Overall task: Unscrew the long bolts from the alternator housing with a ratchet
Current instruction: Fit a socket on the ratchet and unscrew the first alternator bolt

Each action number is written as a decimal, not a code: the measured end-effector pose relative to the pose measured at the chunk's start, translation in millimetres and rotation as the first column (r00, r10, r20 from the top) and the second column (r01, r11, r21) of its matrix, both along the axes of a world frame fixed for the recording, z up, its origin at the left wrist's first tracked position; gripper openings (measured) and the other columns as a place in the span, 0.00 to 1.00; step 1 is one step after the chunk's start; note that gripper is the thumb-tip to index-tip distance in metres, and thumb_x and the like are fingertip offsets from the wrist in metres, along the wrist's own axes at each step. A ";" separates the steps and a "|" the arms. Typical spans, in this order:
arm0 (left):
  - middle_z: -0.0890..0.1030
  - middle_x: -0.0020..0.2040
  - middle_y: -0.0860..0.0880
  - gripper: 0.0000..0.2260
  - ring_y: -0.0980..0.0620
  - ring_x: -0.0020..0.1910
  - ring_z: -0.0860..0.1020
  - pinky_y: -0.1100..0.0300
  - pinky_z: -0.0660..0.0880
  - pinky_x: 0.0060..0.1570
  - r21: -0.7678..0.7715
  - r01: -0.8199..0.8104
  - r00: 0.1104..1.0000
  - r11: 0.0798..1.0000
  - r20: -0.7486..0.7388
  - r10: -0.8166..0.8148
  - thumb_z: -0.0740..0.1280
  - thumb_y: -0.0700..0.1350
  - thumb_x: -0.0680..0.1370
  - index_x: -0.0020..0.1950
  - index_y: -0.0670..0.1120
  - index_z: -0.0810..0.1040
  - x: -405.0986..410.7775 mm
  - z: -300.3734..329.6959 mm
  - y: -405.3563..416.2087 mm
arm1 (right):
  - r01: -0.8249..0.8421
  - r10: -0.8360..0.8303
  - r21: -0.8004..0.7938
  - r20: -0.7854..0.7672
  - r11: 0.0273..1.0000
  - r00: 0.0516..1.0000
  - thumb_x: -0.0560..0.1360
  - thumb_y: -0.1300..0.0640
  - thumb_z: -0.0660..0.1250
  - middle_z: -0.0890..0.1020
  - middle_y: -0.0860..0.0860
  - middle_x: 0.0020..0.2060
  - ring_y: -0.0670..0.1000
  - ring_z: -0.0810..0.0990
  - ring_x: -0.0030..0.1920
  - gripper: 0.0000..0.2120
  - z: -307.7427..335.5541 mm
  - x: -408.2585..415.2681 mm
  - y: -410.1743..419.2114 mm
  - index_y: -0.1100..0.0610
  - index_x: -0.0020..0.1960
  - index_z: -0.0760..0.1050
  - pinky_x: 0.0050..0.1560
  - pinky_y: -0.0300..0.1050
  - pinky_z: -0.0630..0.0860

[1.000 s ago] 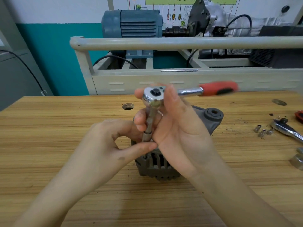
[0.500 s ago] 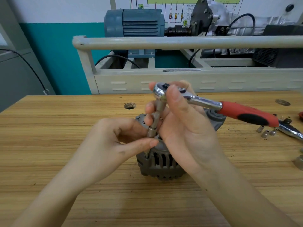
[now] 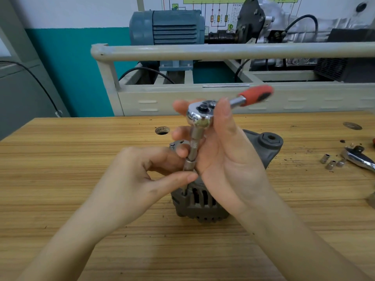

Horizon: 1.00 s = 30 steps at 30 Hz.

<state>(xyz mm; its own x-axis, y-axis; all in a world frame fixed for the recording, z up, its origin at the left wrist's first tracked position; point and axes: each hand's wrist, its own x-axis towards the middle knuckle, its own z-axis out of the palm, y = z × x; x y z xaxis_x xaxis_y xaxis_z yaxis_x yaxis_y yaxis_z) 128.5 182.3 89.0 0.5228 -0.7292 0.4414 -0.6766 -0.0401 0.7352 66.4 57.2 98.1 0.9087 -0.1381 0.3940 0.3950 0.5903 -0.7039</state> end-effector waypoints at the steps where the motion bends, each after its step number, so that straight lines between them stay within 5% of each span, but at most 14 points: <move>1: 0.83 0.37 0.59 0.10 0.63 0.37 0.81 0.73 0.74 0.39 0.000 -0.015 1.000 1.000 0.017 0.015 0.69 0.55 0.64 0.38 0.51 0.81 -0.7 0.0 -0.5 | 0.029 -0.029 -0.006 0.006 1.000 1.000 0.60 0.45 0.69 0.80 0.50 0.36 0.45 0.78 0.34 0.19 -0.1 -0.6 -0.2 0.58 0.43 0.76 0.34 0.37 0.74; 12: 0.82 0.44 0.64 0.12 0.65 0.45 0.80 0.72 0.74 0.45 0.112 0.067 0.995 0.991 0.060 -0.074 0.65 0.55 0.69 0.51 0.58 0.79 0.7 5.0 4.6 | -0.039 0.041 -0.094 0.015 0.995 0.999 0.66 0.44 0.63 0.84 0.49 0.42 0.47 0.82 0.38 0.15 3.2 -3.2 2.1 0.54 0.43 0.79 0.38 0.39 0.78; 15: 0.83 0.42 0.59 0.13 0.61 0.43 0.80 0.64 0.75 0.44 0.099 -0.010 0.995 0.995 0.104 0.000 0.66 0.57 0.66 0.40 0.50 0.83 -0.5 3.5 2.3 | -0.069 0.071 -0.049 0.025 0.996 0.997 0.66 0.46 0.67 0.83 0.50 0.41 0.47 0.82 0.37 0.14 3.6 -3.8 2.7 0.56 0.42 0.79 0.37 0.39 0.78; 17: 0.83 0.41 0.59 0.13 0.62 0.42 0.80 0.69 0.74 0.44 0.077 -0.071 0.988 0.995 0.139 0.060 0.66 0.59 0.64 0.37 0.51 0.81 -2.5 2.9 0.2 | -0.069 0.069 -0.014 0.050 0.998 0.996 0.62 0.49 0.69 0.83 0.51 0.42 0.47 0.82 0.36 0.14 3.6 -4.7 3.7 0.57 0.42 0.78 0.35 0.38 0.77; 21: 0.82 0.42 0.61 0.13 0.63 0.42 0.79 0.74 0.71 0.44 0.070 -0.110 0.983 0.991 0.155 0.098 0.66 0.60 0.63 0.37 0.51 0.81 -3.9 2.8 -0.8 | -0.037 0.035 0.014 0.107 0.999 0.994 0.61 0.55 0.71 0.83 0.53 0.42 0.48 0.81 0.35 0.13 3.0 -7.7 6.1 0.58 0.42 0.73 0.35 0.37 0.77; 26: 0.81 0.38 0.67 0.06 0.75 0.39 0.74 0.82 0.66 0.39 0.095 -0.078 0.973 0.992 0.226 0.055 0.64 0.55 0.68 0.40 0.58 0.79 -8.4 3.5 0.8 | -0.079 0.081 -0.028 0.064 0.996 0.995 0.70 0.48 0.63 0.83 0.51 0.42 0.47 0.82 0.36 0.13 4.5 -5.0 5.1 0.58 0.45 0.75 0.36 0.37 0.77; 30: 0.82 0.43 0.61 0.15 0.66 0.42 0.78 0.74 0.72 0.41 0.119 -0.081 0.988 0.990 0.143 0.063 0.63 0.59 0.67 0.41 0.51 0.82 -4.6 1.1 1.6 | -0.131 0.131 0.012 0.021 0.991 0.991 0.70 0.46 0.59 0.84 0.50 0.41 0.46 0.81 0.34 0.16 3.7 -2.3 0.2 0.58 0.47 0.75 0.35 0.37 0.77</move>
